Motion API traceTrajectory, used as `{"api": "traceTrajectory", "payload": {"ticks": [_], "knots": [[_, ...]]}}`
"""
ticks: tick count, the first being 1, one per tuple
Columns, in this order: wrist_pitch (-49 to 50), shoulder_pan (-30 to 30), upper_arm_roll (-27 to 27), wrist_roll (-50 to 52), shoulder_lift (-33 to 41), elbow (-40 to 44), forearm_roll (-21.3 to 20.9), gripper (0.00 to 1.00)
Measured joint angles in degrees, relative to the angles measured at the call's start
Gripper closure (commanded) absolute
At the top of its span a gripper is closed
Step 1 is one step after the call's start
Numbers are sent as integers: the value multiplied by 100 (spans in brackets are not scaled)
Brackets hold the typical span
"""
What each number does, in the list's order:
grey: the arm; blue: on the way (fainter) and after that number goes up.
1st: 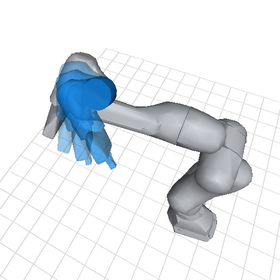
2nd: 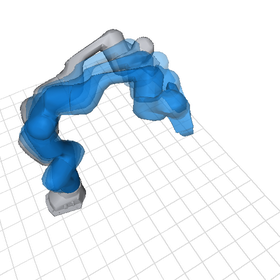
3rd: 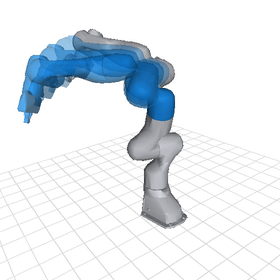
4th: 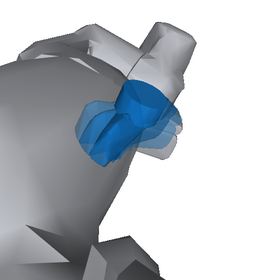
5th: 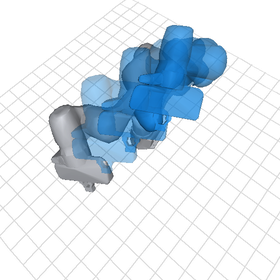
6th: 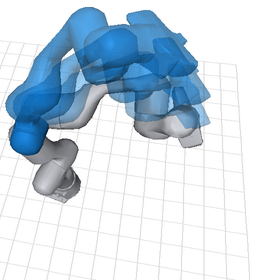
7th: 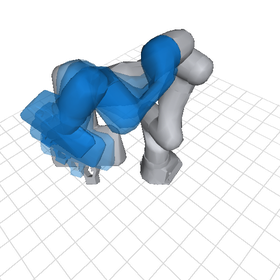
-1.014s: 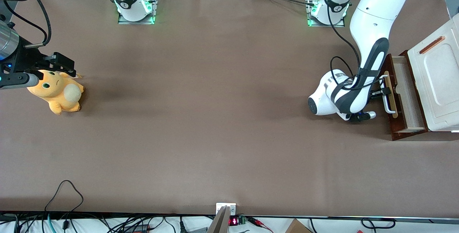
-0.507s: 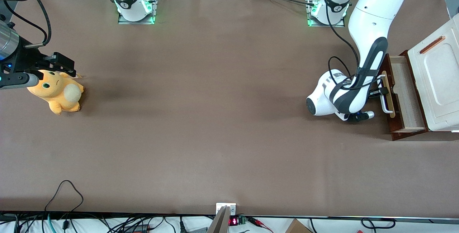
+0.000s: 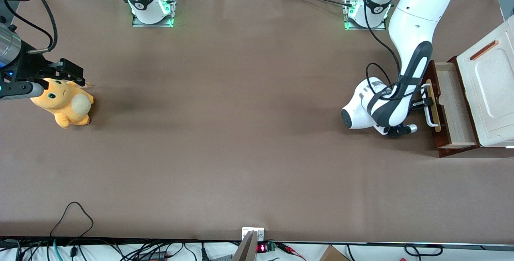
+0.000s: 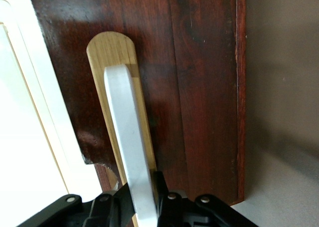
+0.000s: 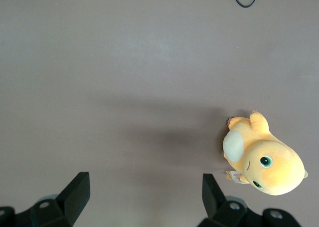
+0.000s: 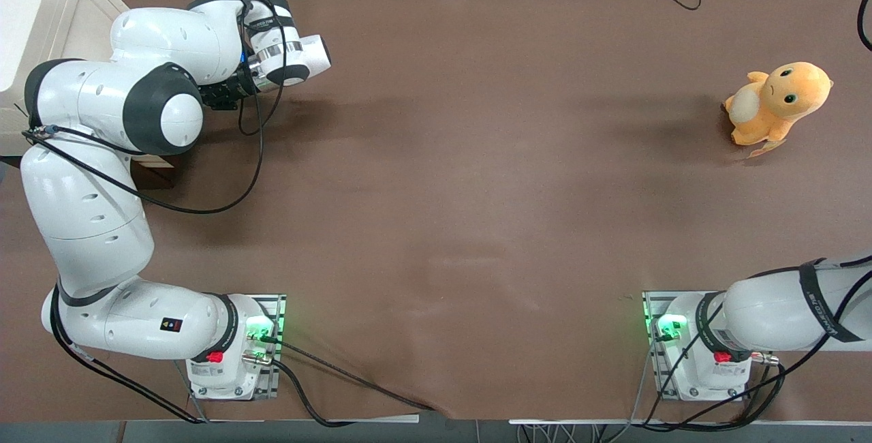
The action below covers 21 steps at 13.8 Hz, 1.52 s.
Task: Open lower drawer with left arm only
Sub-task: 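Pull the handle with the left gripper, sliding the drawer outward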
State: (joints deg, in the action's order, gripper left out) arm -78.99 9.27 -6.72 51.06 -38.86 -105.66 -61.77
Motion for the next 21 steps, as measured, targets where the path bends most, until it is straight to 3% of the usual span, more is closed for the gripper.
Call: {"api": "traceTrajectory", "payload": {"ticks": [17,18,19,20,21], "knots": [[68,151,-1,3,0,111,216,83],[71,152,-2,3,0,111,216,67],[79,154,-2,3,0,111,219,25],[94,157,-6,2,0,111,235,0],[137,171,-22,-1,0,111,281,0]]}}
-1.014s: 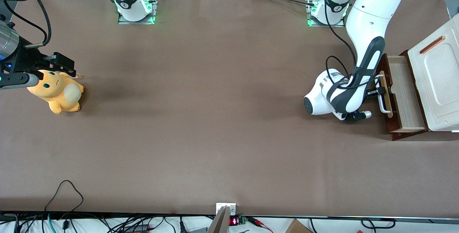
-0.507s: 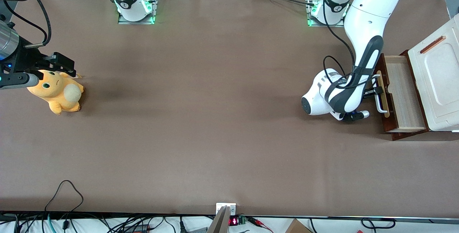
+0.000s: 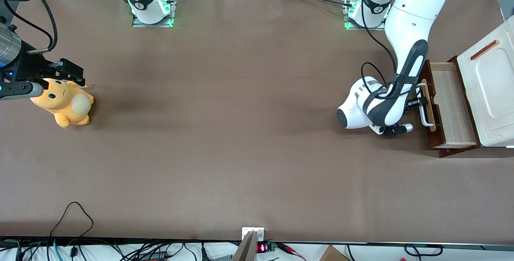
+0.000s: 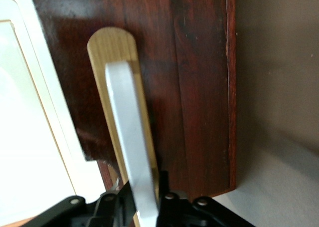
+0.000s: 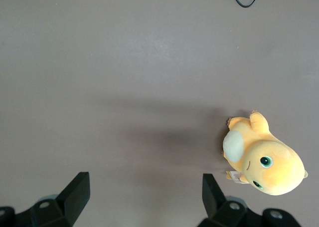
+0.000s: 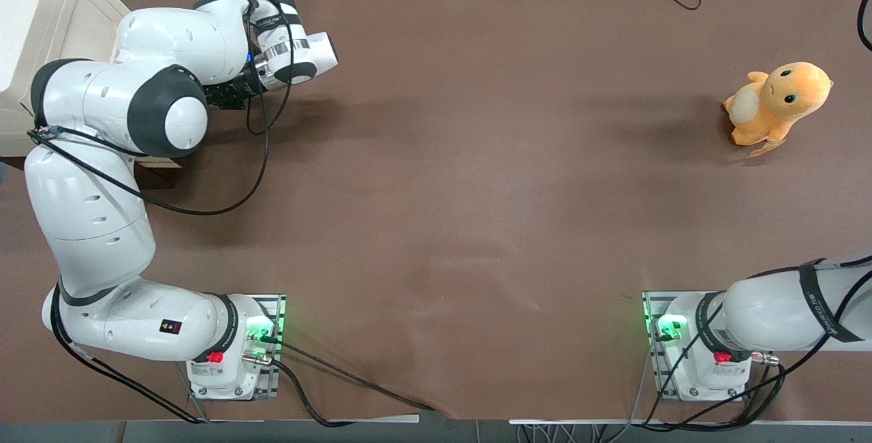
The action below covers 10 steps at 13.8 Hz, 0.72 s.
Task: Open lower drawer with left arm only
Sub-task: 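Pull the handle with the left gripper, sliding the drawer outward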
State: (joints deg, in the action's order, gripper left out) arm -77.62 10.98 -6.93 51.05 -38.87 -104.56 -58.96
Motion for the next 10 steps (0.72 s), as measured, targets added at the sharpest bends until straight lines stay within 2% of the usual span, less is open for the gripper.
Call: {"api": "traceTrajectory", "payload": {"ticks": [8,10], "knots": [[89,39,-13,-7,0,-2,52,0],[87,39,-14,-25,0,56,222,0]]}}
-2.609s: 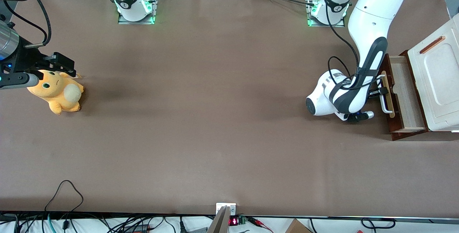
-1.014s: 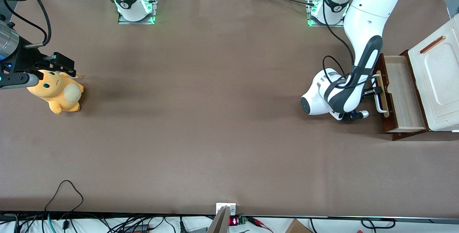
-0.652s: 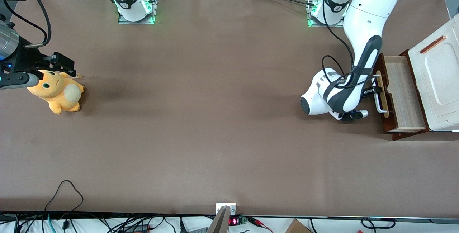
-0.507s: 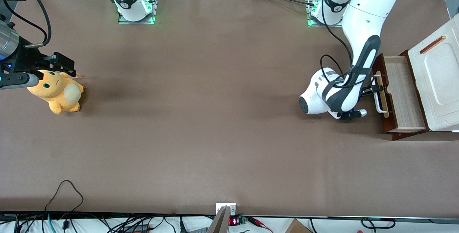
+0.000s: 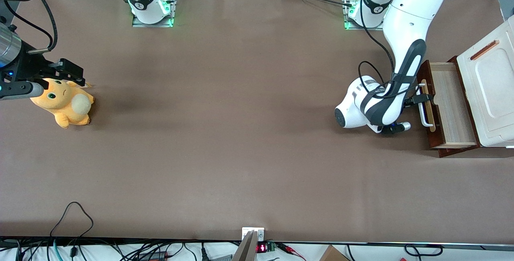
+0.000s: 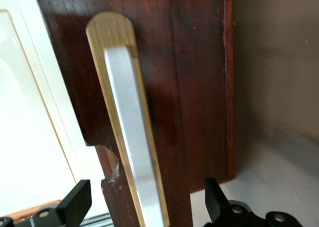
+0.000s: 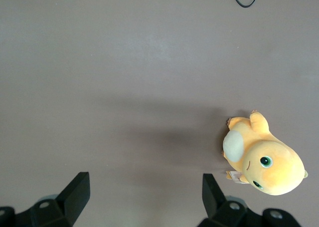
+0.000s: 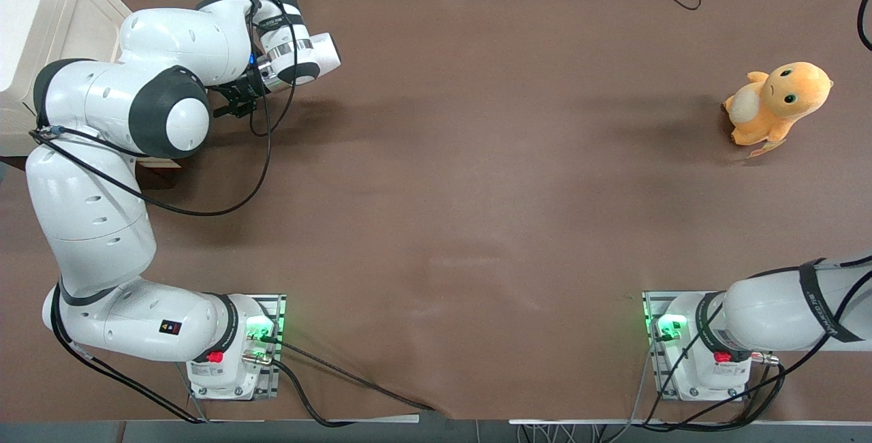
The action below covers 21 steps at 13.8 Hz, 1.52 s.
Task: Open lower drawer with left arm only
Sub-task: 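Pull the handle with the left gripper, sliding the drawer outward, then open the left gripper and lift it away from the handle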
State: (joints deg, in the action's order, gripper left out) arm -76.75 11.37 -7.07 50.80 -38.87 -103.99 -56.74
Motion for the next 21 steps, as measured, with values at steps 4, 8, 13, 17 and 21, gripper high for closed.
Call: {"api": "traceTrajectory", "payload": {"ticks": [4,8,13,17,21], "knots": [[0,0,3,-309,30,489,490,0],[0,-16,67,-981,223,979,1122,0],[4,-39,377,-2262,916,1509,1984,0],[4,-181,751,-3343,1510,1732,2752,0],[-174,-833,797,-4272,2079,1981,3564,0]]}}
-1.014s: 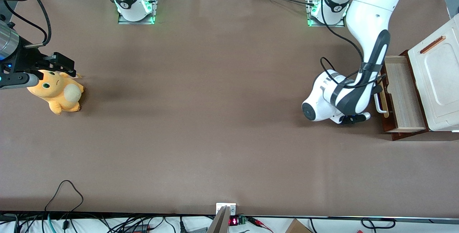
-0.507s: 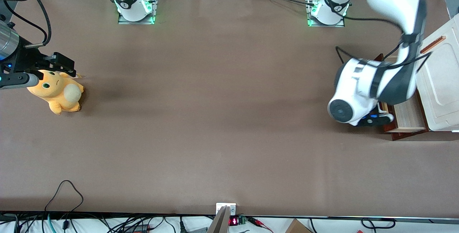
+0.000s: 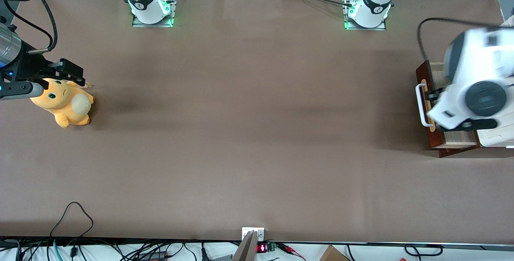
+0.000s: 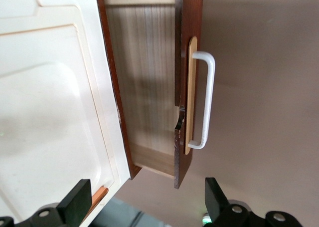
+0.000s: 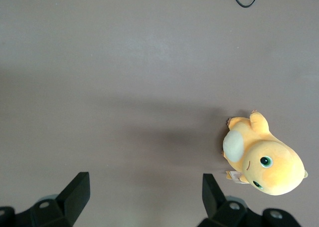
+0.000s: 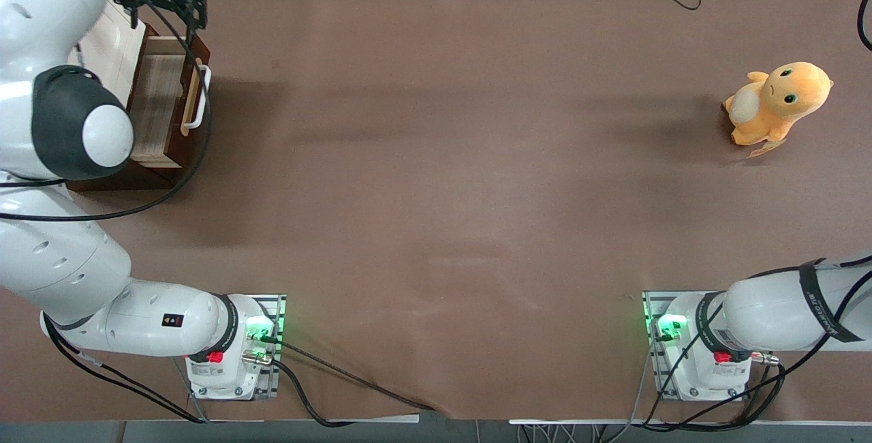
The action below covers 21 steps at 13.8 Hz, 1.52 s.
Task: Open lower drawer with left arm only
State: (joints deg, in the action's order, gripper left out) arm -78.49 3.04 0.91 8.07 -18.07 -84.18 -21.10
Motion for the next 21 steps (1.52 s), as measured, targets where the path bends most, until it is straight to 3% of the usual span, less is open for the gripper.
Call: {"api": "traceTrajectory", "payload": {"ticks": [5,7,13,17,21], "knots": [[-403,-588,9,-193,487,430,1736,0],[-699,-567,-19,-193,594,480,2198,0],[-1084,-195,-91,-196,593,372,2338,0],[-1120,-279,-220,-211,576,278,2000,0],[-1189,-490,-309,-221,585,268,1976,0]]}}
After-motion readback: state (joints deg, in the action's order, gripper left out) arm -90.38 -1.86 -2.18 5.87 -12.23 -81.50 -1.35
